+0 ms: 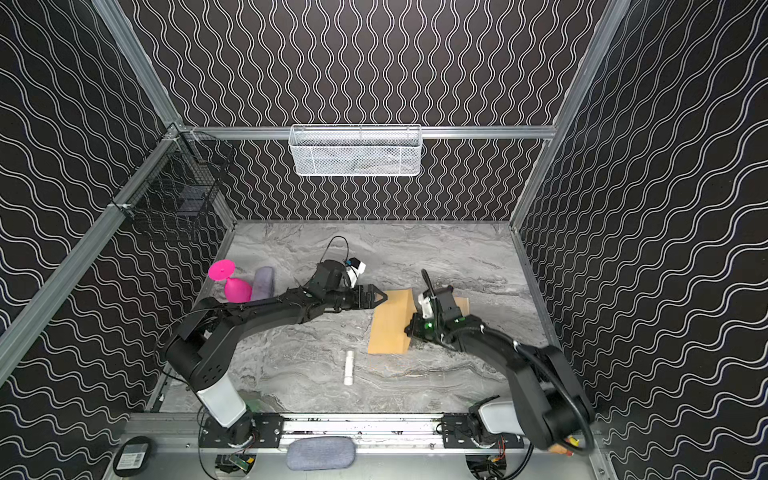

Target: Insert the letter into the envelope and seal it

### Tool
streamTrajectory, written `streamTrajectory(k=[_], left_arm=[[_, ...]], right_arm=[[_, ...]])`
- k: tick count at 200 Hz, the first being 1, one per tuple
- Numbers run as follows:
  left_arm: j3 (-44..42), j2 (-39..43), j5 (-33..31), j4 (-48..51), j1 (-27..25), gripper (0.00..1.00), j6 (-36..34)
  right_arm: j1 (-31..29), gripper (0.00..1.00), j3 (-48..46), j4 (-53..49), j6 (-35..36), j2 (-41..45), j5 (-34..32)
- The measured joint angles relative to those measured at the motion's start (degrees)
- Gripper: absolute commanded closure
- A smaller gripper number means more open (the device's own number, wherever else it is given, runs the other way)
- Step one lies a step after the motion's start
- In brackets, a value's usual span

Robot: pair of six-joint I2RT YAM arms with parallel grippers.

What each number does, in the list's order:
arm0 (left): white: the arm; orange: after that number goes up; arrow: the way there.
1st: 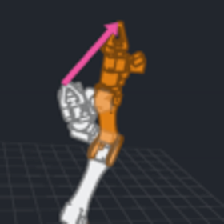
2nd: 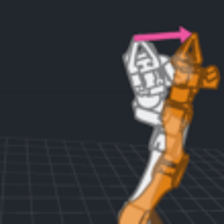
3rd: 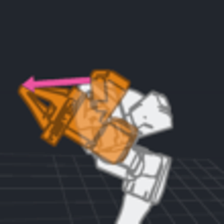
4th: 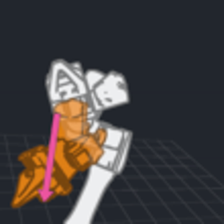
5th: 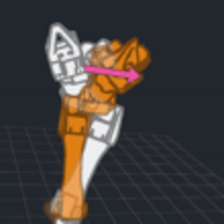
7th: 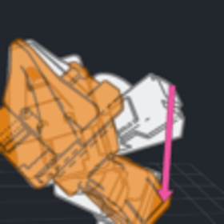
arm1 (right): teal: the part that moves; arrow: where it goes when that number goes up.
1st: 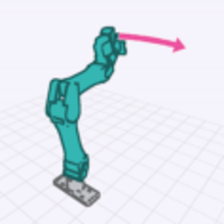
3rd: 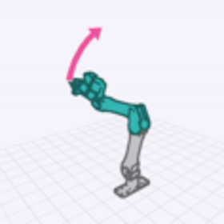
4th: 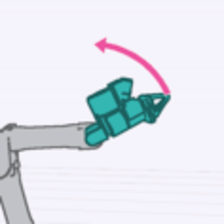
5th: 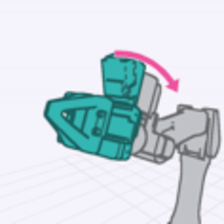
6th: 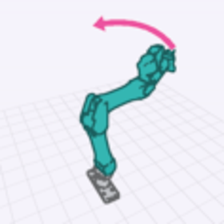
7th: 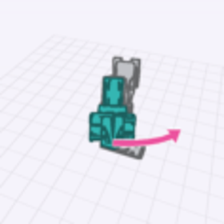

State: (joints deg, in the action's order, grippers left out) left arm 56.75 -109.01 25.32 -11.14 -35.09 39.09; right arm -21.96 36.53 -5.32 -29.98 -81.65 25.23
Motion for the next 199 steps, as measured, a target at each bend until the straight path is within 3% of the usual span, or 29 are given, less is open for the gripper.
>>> streamTrajectory(k=[35,76,142,199], left_arm=[[1.25,-1.20,0.00,1.97,2.64,0.09,0.20],[1.09,-3.17,0.31,3.74,3.17,0.14,1.14],[-1.05,-6.34,0.66,3.26,3.39,0.25,1.66],[-2.21,-6.82,1.62,0.92,3.37,0.26,1.95]], right_arm=[[1.88,1.00,9.99,2.10,5.38,-12.09,6.97],[1.97,1.00,15.69,3.80,6.62,-21.07,11.89],[1.79,0.98,14.49,8.66,3.56,-23.87,13.84],[0.63,0.86,13.62,10.14,2.14,-24.41,13.60]])
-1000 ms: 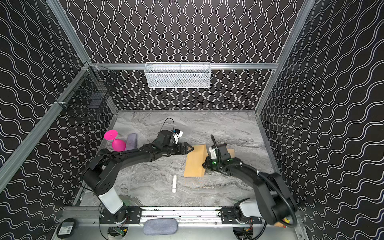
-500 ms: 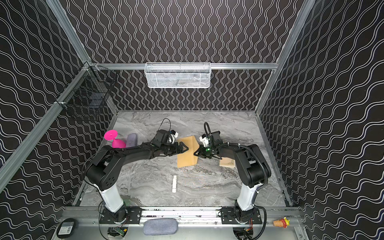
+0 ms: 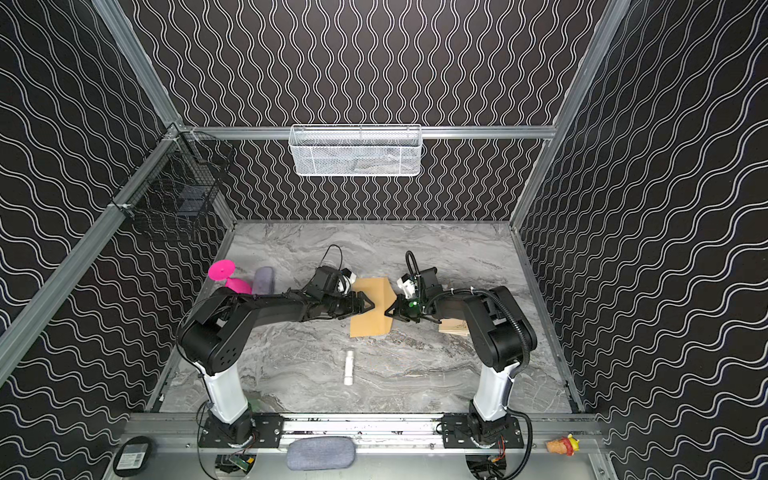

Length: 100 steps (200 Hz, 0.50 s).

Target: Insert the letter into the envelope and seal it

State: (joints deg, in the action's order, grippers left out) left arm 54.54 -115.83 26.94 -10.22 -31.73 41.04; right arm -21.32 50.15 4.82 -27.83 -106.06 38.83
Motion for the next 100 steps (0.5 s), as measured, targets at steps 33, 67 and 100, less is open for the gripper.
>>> streamTrajectory(k=[33,67,100], left_arm=[[-1.05,-0.70,1.57,-2.97,0.39,0.26,-0.02],[-2.34,-1.05,3.06,-5.95,1.14,0.27,-0.04],[-2.78,-1.20,3.82,-6.95,1.51,0.27,-0.07]], right_arm=[[0.00,0.70,-0.24,-0.46,0.04,0.57,-0.76],[2.10,0.67,-0.76,-3.56,1.66,4.46,-2.58],[3.41,0.71,-0.02,-8.00,4.13,10.69,-6.12]])
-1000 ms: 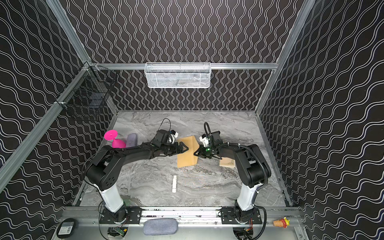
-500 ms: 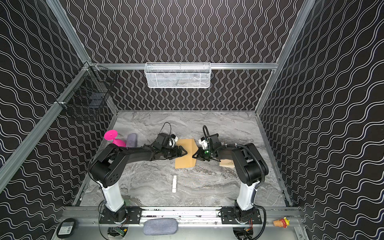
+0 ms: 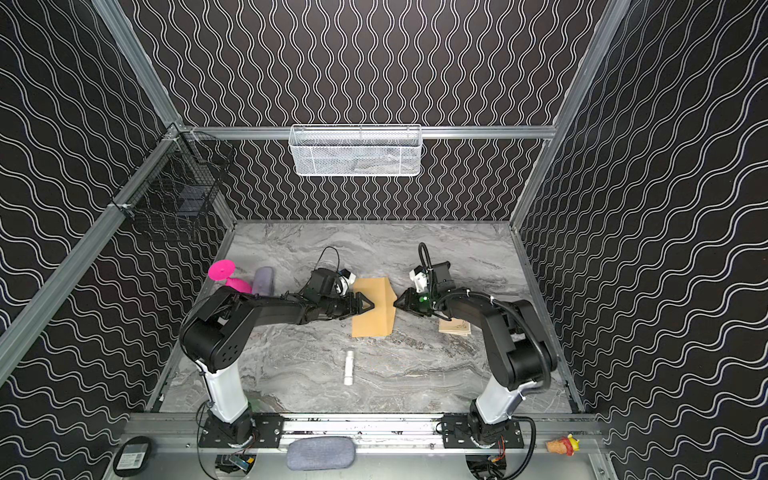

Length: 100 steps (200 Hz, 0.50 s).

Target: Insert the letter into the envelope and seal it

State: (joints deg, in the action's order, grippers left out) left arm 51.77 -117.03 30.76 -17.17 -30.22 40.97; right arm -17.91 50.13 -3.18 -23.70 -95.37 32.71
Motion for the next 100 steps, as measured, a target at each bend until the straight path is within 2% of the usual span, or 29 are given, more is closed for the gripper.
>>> streamTrajectory(k=[27,51,100], left_arm=[[-0.04,-0.02,0.22,-0.11,0.13,0.28,-0.04],[-0.09,-0.02,0.33,-0.11,0.22,0.28,-0.44],[-0.50,-0.26,0.85,-0.70,1.25,0.30,-0.46]], right_arm=[[-3.34,0.72,2.91,-0.68,0.17,1.09,-1.73],[-6.40,0.74,6.08,0.57,-0.17,-1.62,-1.77],[-6.12,0.76,8.11,1.70,-1.16,-9.84,-1.44]])
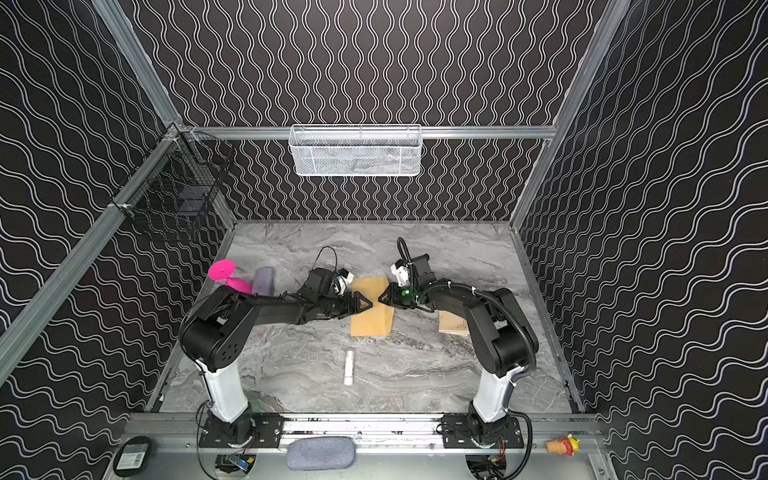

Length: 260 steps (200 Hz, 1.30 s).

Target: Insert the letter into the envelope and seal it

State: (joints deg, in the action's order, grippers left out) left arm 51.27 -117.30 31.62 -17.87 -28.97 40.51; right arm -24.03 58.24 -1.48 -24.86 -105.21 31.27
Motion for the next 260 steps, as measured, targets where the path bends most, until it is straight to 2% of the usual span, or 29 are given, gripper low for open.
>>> streamTrajectory(k=[86,142,168,189,214,260], left_arm=[[-1.42,-0.42,1.27,-2.23,1.05,0.33,-0.37],[-1.73,-0.39,1.73,-2.75,1.95,0.33,-0.39],[-1.42,-0.33,1.68,-2.14,2.12,0.33,-0.46],[-1.25,-0.17,1.44,-1.53,2.19,0.33,-0.96],[-0.90,-0.20,1.44,-0.72,2.21,0.33,-1.55],[-0.50,-0.46,1.62,-0.17,2.29,0.33,-1.66]], right_arm=[[5.62,0.76,-6.73,3.80,0.48,-0.96,2.89],[7.15,0.76,-7.96,1.27,1.55,5.60,1.84],[5.60,0.76,-8.98,1.38,1.14,11.32,1.62],[0.76,0.76,-9.53,2.12,-0.61,12.87,1.18],[-3.39,0.77,-9.49,4.94,-2.91,10.38,1.16],[-3.50,0.78,-12.57,7.87,-4.61,4.44,0.48]])
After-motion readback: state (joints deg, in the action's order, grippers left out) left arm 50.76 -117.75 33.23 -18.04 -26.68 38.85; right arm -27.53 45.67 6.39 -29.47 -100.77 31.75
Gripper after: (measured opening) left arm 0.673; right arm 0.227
